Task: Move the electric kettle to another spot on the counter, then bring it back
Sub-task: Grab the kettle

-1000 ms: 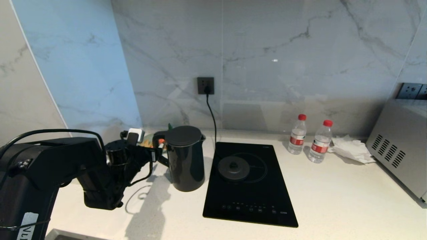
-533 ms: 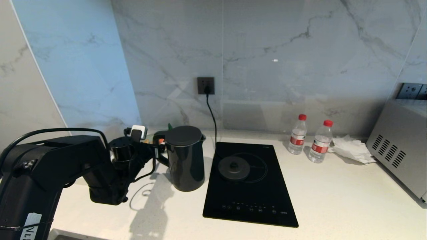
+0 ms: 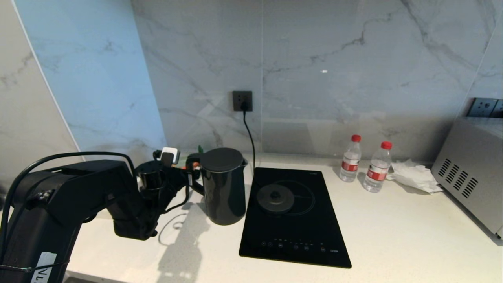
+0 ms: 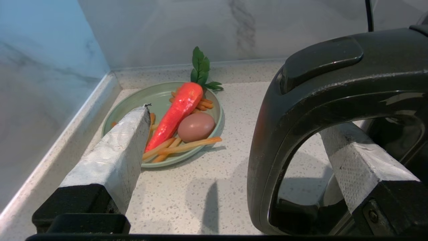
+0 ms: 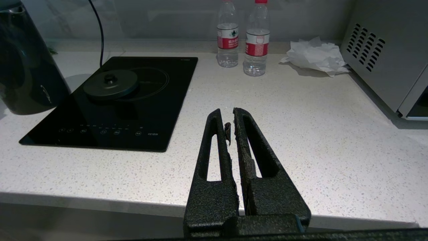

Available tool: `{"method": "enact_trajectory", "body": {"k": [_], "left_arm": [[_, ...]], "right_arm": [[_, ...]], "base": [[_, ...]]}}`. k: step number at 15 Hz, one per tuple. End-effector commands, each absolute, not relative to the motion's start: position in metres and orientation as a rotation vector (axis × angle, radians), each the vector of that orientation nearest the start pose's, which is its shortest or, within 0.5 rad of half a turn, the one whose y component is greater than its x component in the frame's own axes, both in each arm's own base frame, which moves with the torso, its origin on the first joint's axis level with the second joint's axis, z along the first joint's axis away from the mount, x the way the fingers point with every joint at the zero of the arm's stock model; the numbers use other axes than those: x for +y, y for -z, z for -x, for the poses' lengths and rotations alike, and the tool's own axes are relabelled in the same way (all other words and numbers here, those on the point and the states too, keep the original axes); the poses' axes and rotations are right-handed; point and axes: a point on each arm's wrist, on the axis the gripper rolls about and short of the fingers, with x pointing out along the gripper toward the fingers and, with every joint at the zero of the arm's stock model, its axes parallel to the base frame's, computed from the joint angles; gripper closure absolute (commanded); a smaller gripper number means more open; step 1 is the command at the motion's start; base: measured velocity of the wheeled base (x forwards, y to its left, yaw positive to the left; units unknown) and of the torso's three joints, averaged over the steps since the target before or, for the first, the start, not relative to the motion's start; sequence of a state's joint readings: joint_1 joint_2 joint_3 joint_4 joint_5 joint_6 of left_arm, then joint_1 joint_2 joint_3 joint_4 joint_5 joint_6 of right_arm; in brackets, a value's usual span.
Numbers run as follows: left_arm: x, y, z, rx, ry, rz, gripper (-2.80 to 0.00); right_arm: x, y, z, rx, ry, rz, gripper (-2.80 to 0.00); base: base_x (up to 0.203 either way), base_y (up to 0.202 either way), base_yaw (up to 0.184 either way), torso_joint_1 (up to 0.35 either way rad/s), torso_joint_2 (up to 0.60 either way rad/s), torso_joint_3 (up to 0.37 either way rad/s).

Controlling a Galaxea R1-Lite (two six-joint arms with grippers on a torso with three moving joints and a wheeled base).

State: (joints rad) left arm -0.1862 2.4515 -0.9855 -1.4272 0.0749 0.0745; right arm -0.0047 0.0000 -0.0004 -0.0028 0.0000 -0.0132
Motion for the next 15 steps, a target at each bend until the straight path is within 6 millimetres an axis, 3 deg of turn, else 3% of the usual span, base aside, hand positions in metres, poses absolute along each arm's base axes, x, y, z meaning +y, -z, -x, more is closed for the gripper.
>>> {"method": "enact_trajectory", "body": {"k": [1,5,6,15], "left_arm": [[-0.0771,-0.0175,-0.4195,0.037,0.113,-0.079,-2.8],[-0.0762,-0.0171,-0.4187,0.041,0.112,-0.078,-2.8],[-0.0763,-0.0174,-0.4189,0.04,0.112,-0.075,0.0],[-0.0681,-0.0185,-0.4175,0.043,0.093,-0.068,0.0]], "right_arm": [[0.0001,-0.0758,0.0228,-0.003,0.005,0.014,0.0],[0.0001,-0.0758,0.0228,-0.003,0.005,0.014,0.0],[0.0001,-0.0758,0.0228,-0.003,0.005,0.014,0.0],[0.0001,-0.0758,0.0228,-0.003,0.005,0.014,0.0]], "base": [[0.0,0.0,0.0,0.0,0.0,0.0],[0.0,0.0,0.0,0.0,0.0,0.0],[0.0,0.0,0.0,0.0,0.0,0.0],[0.0,0.0,0.0,0.0,0.0,0.0]]}}
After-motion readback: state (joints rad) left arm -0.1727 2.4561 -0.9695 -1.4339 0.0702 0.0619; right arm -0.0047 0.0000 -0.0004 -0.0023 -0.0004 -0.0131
